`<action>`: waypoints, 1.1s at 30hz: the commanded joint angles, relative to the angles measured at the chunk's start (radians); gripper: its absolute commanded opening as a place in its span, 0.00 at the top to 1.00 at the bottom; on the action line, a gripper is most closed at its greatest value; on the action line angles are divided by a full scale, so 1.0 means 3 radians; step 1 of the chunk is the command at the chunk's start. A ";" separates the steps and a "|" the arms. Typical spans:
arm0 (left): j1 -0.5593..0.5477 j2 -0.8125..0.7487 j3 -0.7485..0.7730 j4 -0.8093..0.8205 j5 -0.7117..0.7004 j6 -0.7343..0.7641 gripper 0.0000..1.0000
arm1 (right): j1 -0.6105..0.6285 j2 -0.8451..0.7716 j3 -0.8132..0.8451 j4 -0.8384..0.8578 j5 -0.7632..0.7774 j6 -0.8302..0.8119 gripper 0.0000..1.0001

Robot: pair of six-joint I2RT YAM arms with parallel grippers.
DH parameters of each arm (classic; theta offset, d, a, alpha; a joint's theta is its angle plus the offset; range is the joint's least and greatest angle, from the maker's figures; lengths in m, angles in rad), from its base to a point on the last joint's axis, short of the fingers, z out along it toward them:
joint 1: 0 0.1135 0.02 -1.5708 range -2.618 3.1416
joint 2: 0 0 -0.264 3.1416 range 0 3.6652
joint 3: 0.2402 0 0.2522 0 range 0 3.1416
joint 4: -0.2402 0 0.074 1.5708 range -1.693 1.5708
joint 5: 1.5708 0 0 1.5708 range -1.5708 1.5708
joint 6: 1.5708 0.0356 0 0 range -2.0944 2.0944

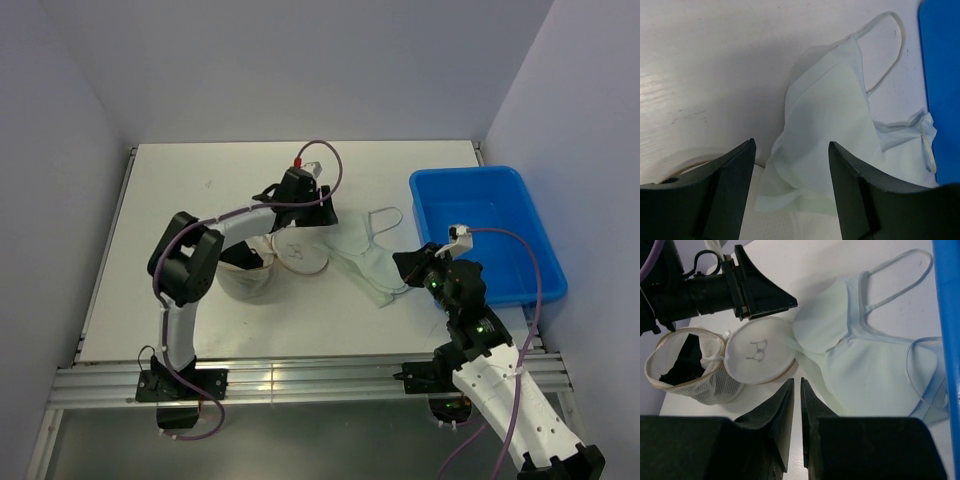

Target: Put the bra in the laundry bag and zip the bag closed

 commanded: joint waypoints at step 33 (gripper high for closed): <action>-0.0220 -0.0512 -0.0064 0.0539 0.0319 0.0034 1.00 | 0.0022 0.0390 0.0468 0.0507 -0.0542 -0.0382 0.58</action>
